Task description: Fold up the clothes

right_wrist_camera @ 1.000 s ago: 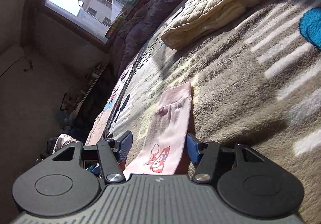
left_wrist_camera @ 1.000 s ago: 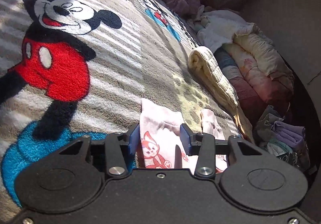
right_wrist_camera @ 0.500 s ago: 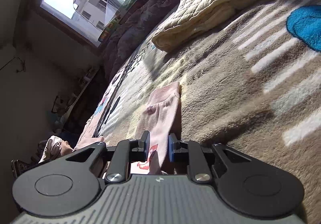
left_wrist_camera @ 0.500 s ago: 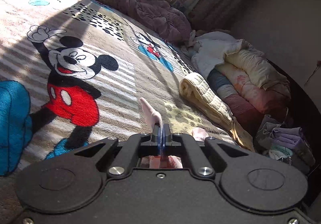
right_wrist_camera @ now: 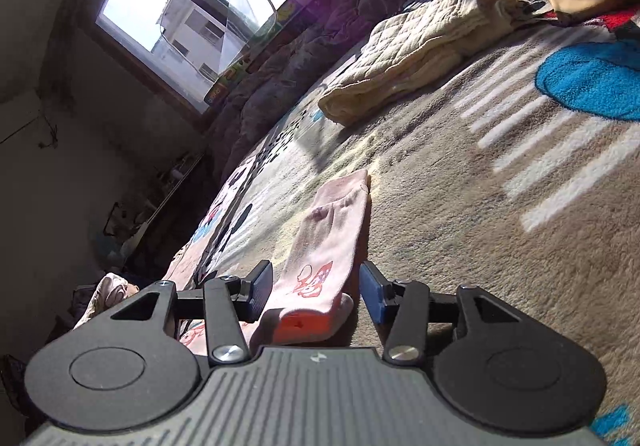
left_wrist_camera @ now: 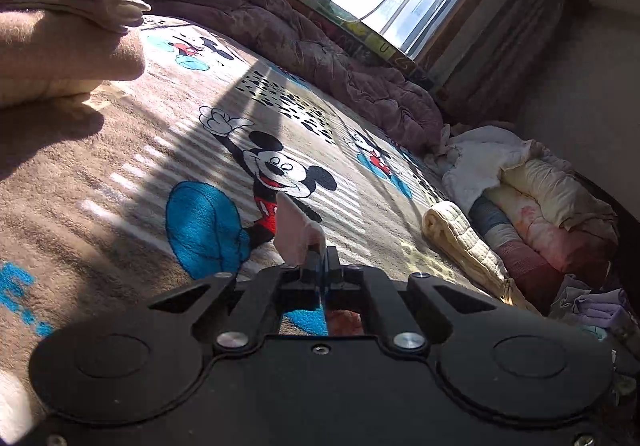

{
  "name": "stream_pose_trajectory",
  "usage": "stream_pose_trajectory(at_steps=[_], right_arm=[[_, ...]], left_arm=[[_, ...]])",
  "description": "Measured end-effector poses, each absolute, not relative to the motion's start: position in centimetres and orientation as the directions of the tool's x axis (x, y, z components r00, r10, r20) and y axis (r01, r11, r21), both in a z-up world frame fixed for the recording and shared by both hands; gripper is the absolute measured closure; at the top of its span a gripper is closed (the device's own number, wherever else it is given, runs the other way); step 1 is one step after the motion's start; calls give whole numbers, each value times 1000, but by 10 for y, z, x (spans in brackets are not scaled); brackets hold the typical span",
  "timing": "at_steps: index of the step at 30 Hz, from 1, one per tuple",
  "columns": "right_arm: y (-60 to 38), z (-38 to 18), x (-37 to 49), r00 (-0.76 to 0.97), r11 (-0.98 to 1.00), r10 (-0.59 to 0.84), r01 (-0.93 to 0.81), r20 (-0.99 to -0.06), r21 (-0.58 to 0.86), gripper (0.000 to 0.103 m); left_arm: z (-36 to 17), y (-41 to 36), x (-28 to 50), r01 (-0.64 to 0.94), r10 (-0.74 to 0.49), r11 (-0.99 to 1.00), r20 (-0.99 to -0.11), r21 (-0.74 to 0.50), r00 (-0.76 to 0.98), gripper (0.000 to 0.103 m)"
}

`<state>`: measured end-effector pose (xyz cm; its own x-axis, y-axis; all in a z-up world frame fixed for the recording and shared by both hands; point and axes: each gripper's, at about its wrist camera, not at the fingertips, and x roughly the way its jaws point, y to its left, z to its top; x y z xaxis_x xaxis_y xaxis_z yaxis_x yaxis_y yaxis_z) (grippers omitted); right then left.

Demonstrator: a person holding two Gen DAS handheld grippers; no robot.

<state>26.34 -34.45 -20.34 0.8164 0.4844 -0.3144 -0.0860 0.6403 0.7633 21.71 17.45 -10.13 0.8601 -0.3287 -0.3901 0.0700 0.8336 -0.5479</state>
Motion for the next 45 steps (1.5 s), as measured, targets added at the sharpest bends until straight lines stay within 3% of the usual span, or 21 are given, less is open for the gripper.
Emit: stream_pose_trajectory(at_steps=[6,12,28,31,33,35,37,38,40,43,45], right_arm=[[-348,-204,236,813,574,505,-65,-290,816,50],[-335,-205,199,775,554,541,-36,-327,832,46],[-298,-202,131,732,620,547,-27,-407,784,44],[-291,-201,127,726,647,541,-38,-424,762,45],[-288,-200,124,722,646,549,-46,-422,762,46],[-287,-200,121,725,655,541,-44,-427,754,51],[-288,-201,119,735,663,522,-30,-433,748,62],[-289,-202,119,738,659,521,-28,-429,751,64],[-290,-204,120,740,647,527,-32,-418,761,78],[-291,-208,123,743,625,532,-19,-408,781,79],[-292,-210,123,754,612,519,2,-404,791,77]], left_arm=[[-103,214,174,-20,-244,818,-378,-575,893,103],[-105,238,141,-99,-167,803,-382,-588,909,103],[-134,271,95,-306,-14,820,-552,-484,834,102],[-135,270,90,-339,22,828,-577,-447,816,88],[-127,267,84,-359,74,834,-560,-419,825,71],[-117,258,79,-376,136,850,-537,-368,833,63],[-104,242,74,-383,200,874,-496,-300,845,61],[-99,232,74,-349,180,891,-477,-292,860,61],[-90,210,74,-239,94,926,-436,-291,895,61],[-83,166,79,49,-176,951,-404,-306,898,60],[-83,132,81,210,-298,945,-402,-250,866,58]])
